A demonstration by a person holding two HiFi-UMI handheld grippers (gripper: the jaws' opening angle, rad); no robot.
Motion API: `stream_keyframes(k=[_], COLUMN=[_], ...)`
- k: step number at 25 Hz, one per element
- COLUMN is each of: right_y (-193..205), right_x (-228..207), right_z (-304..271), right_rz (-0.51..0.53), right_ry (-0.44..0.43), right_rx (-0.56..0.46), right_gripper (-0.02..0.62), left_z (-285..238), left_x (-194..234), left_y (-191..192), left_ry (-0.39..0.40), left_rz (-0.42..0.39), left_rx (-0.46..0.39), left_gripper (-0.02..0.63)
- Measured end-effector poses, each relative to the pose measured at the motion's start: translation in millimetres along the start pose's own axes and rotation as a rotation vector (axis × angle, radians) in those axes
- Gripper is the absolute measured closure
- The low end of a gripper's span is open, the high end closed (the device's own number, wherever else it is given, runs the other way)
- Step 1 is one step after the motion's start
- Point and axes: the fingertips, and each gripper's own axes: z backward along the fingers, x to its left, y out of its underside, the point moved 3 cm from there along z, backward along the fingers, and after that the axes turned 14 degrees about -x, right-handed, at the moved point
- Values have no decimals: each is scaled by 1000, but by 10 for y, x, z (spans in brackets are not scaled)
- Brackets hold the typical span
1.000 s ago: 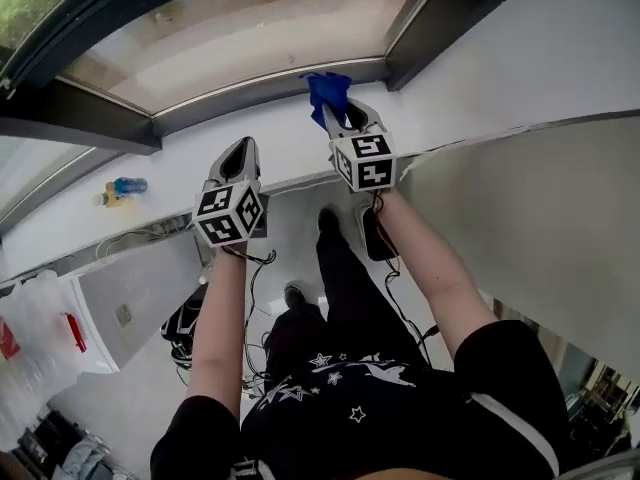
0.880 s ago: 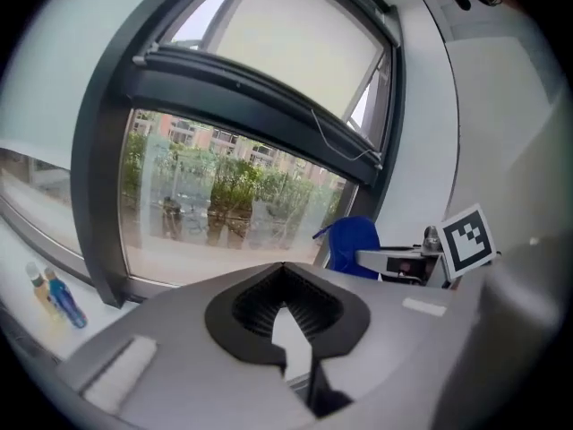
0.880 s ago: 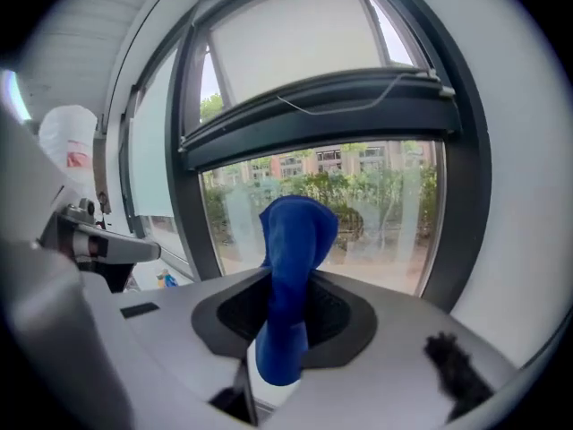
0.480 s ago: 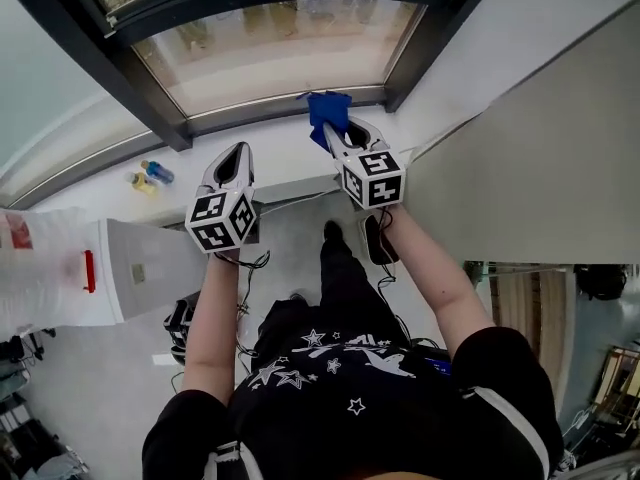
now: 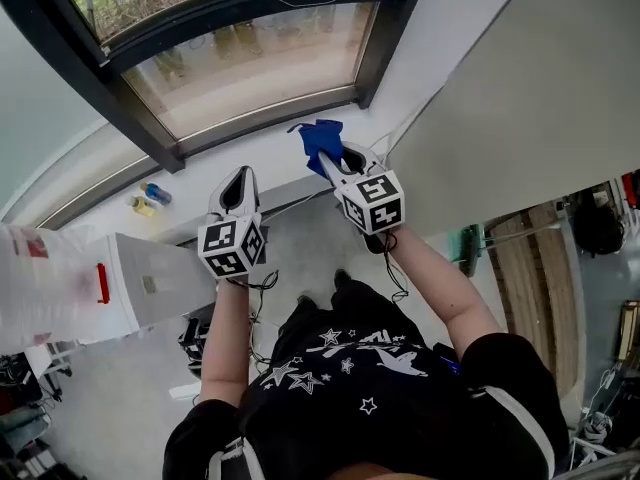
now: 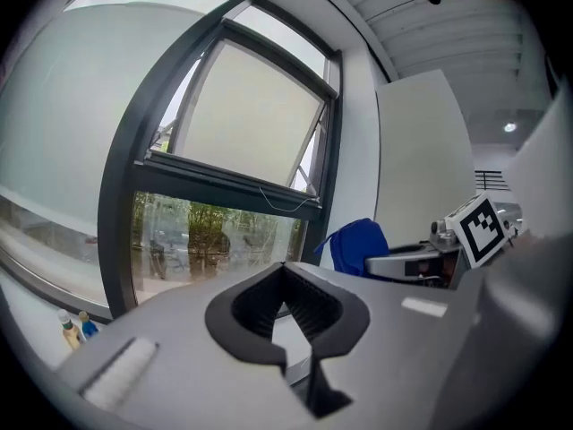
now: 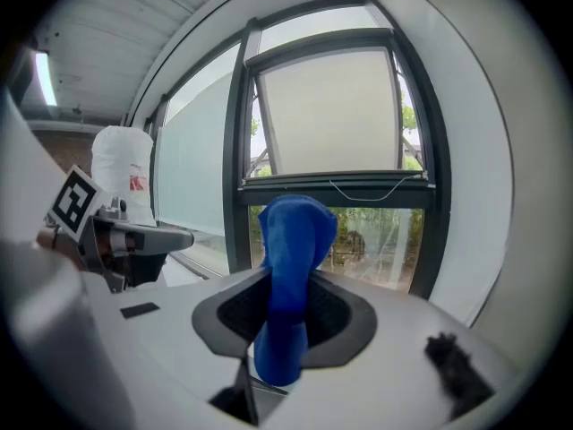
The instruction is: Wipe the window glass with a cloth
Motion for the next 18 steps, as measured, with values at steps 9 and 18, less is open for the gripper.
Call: stream_keyframes(k=[9, 18], right_y=[-181, -147], right_x=[-148, -380], right_z=[397, 751], right_rz=[-19, -71], right_ry=[-22, -20], right_rx=[-44, -47], right_gripper=[506, 506], left_z=[53, 124], left_x=[-521, -870], left_y=[-86, 78], left_ry=[21, 28], left_rz=[-12, -22], left_rx=[-4, 29], left_gripper=[597, 597])
